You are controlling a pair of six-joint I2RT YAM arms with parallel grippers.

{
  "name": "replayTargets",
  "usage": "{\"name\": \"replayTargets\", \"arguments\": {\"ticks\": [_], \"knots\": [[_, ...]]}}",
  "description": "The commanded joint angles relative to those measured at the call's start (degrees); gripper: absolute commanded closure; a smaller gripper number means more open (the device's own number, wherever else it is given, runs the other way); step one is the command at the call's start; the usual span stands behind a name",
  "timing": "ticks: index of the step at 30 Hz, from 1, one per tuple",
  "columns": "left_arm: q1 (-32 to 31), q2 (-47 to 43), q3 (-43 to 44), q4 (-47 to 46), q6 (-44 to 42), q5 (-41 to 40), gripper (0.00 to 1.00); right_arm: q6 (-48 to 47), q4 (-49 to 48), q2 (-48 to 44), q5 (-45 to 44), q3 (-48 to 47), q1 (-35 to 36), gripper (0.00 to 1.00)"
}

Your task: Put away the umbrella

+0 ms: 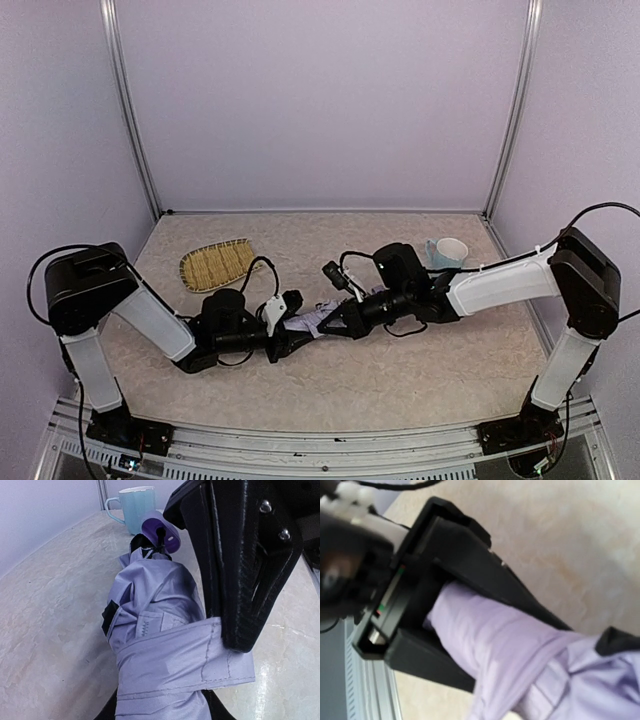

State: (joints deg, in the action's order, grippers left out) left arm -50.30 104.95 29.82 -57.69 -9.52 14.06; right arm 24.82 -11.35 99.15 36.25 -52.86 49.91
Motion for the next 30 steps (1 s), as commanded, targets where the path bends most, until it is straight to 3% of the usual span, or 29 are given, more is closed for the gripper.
{"name": "replayTargets", "arguments": {"ticks": [1,8,13,18,22,27,30], "knots": [[6.04,-2.44,-0.69,-11.05,12.07,-1.26,1.0,-0.78,4.2,-0.93,2.18,2.81,1.45,1.0],[5.92,-4.94,-3.47,-15.37,13.57,3.03,1.0,-3.41,9.14,-0.41,-15.27,3.67,1.2,1.0],[5.37,-5.22,-3.3,-18.56,16.93,6.94,1.0,-4.08,9.31,1.45,-21.76,4.4,2.02,1.0],[5.43,-5.09,-2.3,-16.25,16.47,5.36,1.0,-6.14,14.17,0.77,-29.44,3.26,2.99,0.84],[5.48,-7.82,-1.71,-7.31,11.37,1.47,1.0,-8.75,21.2,-3.44,-35.1,4.57,3.06,0.68],[5.05,-10.81,-1.52,4.11,1.05,-0.52,1.0,-18.06,28.02,-15.36,-32.29,6.01,3.08,0.63],[3.69,-11.24,0.82,14.3,-7.34,1.83,1.0,-25.05,28.52,-24.11,-20.18,4.5,2.98,0.54]]}}
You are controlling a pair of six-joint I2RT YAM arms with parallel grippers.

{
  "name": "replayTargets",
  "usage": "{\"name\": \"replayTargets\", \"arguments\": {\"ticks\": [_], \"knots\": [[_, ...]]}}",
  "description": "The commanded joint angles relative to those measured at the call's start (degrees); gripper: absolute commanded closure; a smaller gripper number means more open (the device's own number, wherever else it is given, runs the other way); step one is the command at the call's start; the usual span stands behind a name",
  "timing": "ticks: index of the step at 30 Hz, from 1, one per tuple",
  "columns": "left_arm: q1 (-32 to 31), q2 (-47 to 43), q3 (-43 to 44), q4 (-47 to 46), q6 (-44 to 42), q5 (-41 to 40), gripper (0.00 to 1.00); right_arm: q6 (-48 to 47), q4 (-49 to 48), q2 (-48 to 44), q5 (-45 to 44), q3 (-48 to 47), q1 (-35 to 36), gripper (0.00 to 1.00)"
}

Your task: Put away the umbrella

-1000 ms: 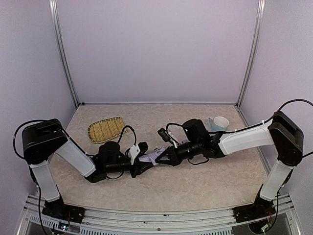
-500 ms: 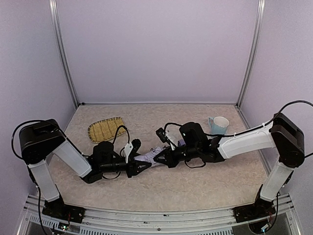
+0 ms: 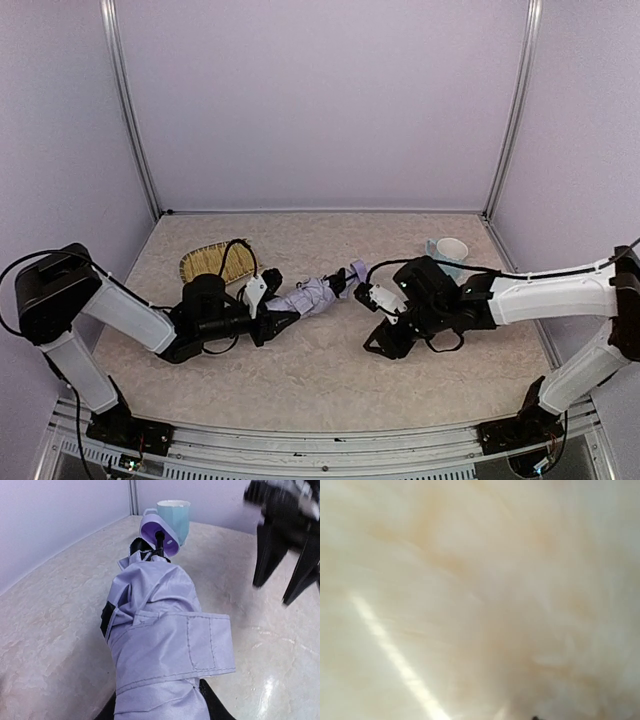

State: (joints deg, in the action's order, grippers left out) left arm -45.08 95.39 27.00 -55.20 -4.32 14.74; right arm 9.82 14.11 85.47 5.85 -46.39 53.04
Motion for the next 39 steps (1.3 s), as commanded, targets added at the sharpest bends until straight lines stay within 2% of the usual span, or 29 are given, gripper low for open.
{"name": "replayTargets", "arguments": {"ticks": [1,3,5,7,8,10,12,13,14,17,21,25,27,31,34,39], "knots": [[-2.28,-1.75,5.06,15.96,-15.49,3.83,1.0,-11.83,3.87,-12.14,14.07,-3.31,-0.17,0.5],[-3.58,-1.57,8.22,24.71,-21.1,12.31,1.0,-14.1,7.25,-13.67,17.72,-6.9,-0.26,0.49],[-4.82,-0.89,9.7,29.53,-26.61,20.46,0.95,-15.63,11.33,-13.2,15.62,-11.56,-0.35,0.48],[-5.79,0.27,10.13,30.8,-29.81,24.75,0.87,-16.49,14.63,-11.97,11.18,-14.13,-0.41,0.47],[-5.99,0.92,10.29,30.77,-30.53,25.16,0.78,-16.66,15.47,-11.52,8.78,-14.66,-0.39,0.46],[-6.07,1.6,10.07,28.77,-30.17,23.67,0.47,-16.59,15.81,-10.67,5.02,-14.6,-0.39,0.4],[-6.16,1.6,8.34,22.78,-29.05,17.9,0.28,-17.05,16.25,-9.14,4.77,-14.62,-0.36,0.32],[-6.16,1.44,7.44,20.72,-29.52,16.0,0.05,-17.26,16.79,-7.99,5.1,-15.19,-0.41,0.3],[-6.24,1.21,6.8,19.55,-30.31,14.08,0.02,-17.53,17.35,-6.84,5.21,-15.79,-0.33,0.3],[-6.5,-0.3,6.87,20.71,-32.02,9.38,0.01,-18.01,18.62,-2.82,1.53,-18.29,0.0,0.29],[-6.45,-9.88,2.19,21.4,-32.06,8.07,0.01,-20.54,18.96,2.22,3.35,-21.45,1.41,0.29],[-5.34,-22.85,-8.49,9.77,-26.04,10.5,0.01,-19.46,18.74,8.45,7.26,-27.64,3.06,0.3],[-5.75,-26.83,-12.54,4.31,-22.4,5.49,0.01,-17.18,19.79,11.94,8.02,-30.58,3.93,0.3],[-7.58,-28.24,-14.17,3.38,-18.06,-11.42,0.01,-14.68,20.89,17.45,12.92,-32.76,4.08,0.31],[-8.58,-27.12,-14.06,2.39,-17.27,-19.65,0.01,-14.05,23.14,22.0,16.49,-34.72,4.42,0.31],[-9.38,-26.32,-14.13,2.03,-17.68,-19.31,0.01,-12.12,23.68,28.68,20.78,-35.35,4.61,0.3]]}}
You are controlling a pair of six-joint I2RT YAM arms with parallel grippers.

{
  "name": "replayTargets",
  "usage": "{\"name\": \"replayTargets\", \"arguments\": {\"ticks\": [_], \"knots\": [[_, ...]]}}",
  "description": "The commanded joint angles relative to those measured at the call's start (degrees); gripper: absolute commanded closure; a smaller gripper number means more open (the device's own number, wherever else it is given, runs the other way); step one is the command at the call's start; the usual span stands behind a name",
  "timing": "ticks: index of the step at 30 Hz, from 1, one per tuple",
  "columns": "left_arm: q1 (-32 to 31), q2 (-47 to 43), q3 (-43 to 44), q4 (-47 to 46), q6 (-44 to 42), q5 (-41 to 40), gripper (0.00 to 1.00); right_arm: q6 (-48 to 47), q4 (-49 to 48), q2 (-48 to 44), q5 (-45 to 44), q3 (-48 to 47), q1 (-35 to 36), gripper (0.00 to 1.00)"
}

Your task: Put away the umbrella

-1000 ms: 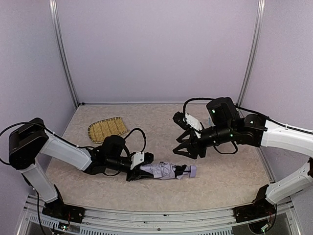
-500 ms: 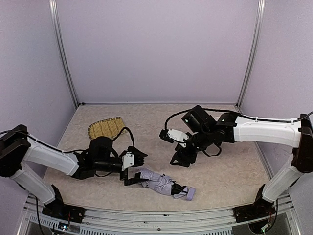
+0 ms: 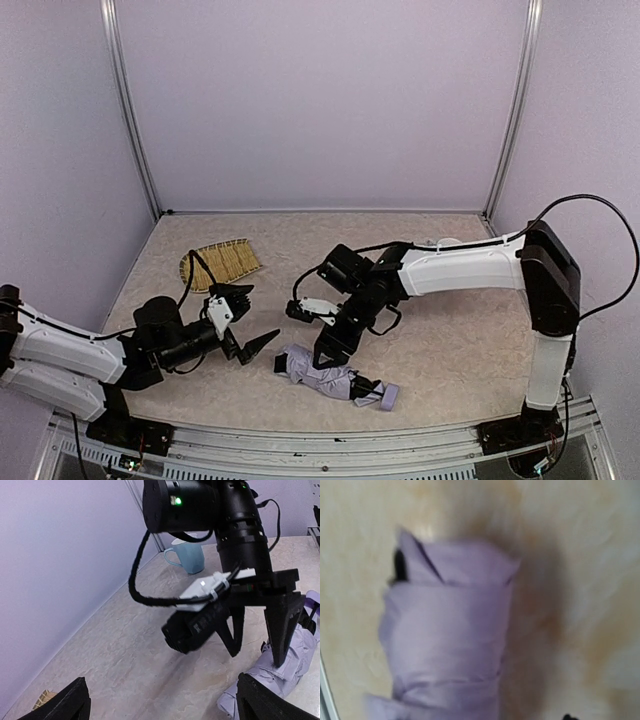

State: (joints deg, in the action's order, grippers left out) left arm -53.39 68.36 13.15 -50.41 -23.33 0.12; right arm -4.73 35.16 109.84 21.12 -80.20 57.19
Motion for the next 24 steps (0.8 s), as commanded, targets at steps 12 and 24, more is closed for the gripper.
{"name": "replayTargets", "arguments": {"ticks": [12,24], "knots": [[-1.9,1.27,-1.7,-3.03,0.59,-4.11,0.01,1.1,14.44,16.1,-0.84,-9.77,4.73,0.44],[-1.57,1.88,-1.11,-7.16,1.49,-24.18,0.01,-1.55,21.33,17.62,-8.39,-23.9,4.99,0.94]]}}
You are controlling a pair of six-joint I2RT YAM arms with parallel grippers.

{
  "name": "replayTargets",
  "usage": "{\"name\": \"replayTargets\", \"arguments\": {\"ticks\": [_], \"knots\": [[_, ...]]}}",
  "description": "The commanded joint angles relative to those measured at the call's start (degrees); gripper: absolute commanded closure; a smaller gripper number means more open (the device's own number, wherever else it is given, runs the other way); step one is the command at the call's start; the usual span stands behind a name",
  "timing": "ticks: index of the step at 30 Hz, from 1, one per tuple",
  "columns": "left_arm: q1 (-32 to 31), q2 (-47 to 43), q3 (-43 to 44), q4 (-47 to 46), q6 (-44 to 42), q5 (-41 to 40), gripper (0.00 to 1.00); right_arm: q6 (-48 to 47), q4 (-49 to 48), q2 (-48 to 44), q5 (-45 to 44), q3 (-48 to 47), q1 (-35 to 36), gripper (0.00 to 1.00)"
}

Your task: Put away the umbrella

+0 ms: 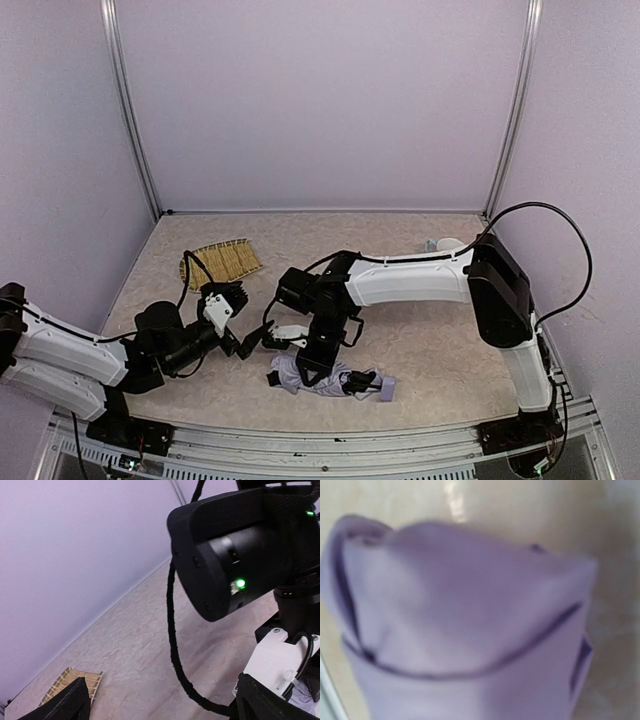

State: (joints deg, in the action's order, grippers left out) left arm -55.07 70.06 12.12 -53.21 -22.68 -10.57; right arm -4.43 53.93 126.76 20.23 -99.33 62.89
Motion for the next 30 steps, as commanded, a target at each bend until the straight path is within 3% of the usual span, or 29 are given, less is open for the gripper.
{"name": "replayTargets", "arguments": {"ticks": [1,4,6,8,13,16,20,23,27,30], "knots": [[0.43,-0.19,0.04,-5.08,1.05,-17.73,0.01,-2.34,1.2,-0.35,-7.89,-6.85,-1.61,1.0],[2.05,-2.22,1.94,-4.04,2.29,-26.29,0.01,-3.05,-7.18,-4.43,-8.52,-11.31,-6.14,1.0],[2.16,-4.64,3.26,-3.53,2.18,-26.56,0.01,-2.57,-18.57,-8.4,-6.37,-10.55,-9.75,1.0],[2.22,-7.9,4.3,-2.3,2.6,-20.06,0.01,-1.05,-34.49,-13.43,-3.42,-5.52,-12.2,1.0],[4.34,-12.74,10.15,4.56,8.81,9.34,0.01,-0.36,-81.41,-25.61,10.2,19.02,-12.56,1.0],[6.14,-14.61,10.98,0.27,12.07,19.48,0.01,0.72,-97.34,-28.6,14.85,27.35,-12.45,1.0],[7.95,-11.89,14.8,0.5,13.92,28.83,0.01,1.49,-98.58,-28.49,19.11,28.26,-12.44,1.0],[8.32,-7.47,19.74,3.97,14.07,30.88,0.01,2.21,-100.06,-28.73,21.86,29.78,-12.47,1.0],[8.74,-4.68,20.71,0.26,15.35,34.57,0.02,2.09,-99.08,-28.7,24.72,30.12,-12.38,1.0],[8.78,-2.48,22.46,-0.47,15.86,36.95,0.08,0.7,-96.36,-28.14,24.33,29.97,-12.12,1.0]]}}
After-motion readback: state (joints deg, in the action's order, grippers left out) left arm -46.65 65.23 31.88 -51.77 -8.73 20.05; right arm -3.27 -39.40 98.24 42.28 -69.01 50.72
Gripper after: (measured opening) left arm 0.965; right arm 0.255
